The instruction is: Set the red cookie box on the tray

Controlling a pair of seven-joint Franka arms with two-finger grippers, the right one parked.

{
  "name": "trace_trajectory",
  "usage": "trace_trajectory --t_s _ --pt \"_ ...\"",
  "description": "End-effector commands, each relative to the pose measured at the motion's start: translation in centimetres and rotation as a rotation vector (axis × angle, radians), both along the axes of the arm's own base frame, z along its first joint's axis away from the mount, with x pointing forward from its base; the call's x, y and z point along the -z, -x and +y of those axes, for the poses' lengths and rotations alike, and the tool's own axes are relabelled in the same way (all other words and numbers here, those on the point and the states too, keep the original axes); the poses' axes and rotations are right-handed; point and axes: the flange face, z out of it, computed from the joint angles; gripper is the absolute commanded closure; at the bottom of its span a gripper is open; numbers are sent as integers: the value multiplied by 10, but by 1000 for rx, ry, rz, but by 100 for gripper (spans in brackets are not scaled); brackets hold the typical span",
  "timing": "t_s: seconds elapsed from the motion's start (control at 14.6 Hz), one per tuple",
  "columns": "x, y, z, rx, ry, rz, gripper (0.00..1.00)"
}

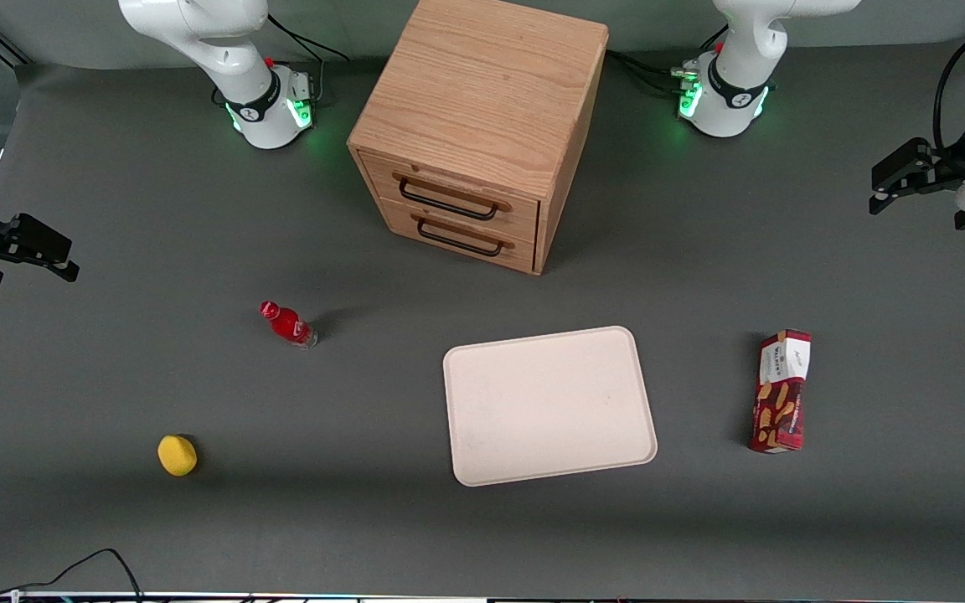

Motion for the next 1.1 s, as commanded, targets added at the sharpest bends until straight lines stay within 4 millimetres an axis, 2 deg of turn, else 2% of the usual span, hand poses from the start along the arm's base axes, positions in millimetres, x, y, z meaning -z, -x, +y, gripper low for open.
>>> trace_trajectory --t_s 0.0,0.14,0.27,0.34,0.55,0.69,0.82,0.96,1.03 --pt "-10 -4 6 10 -7 1 0" --pt "-12 -4 12 31 -11 -4 0" --pt "-11 -5 35 34 6 -4 0" --pt "-9 -8 40 25 7 -11 0" --pt "11 -35 38 10 6 3 0" --pt "45 -75 27 -20 -1 39 0" --pt "91 -112 16 -86 -5 87 0" --pt "131 -141 14 -67 -26 70 0" --pt "155 -154 -1 -50 -63 48 0"
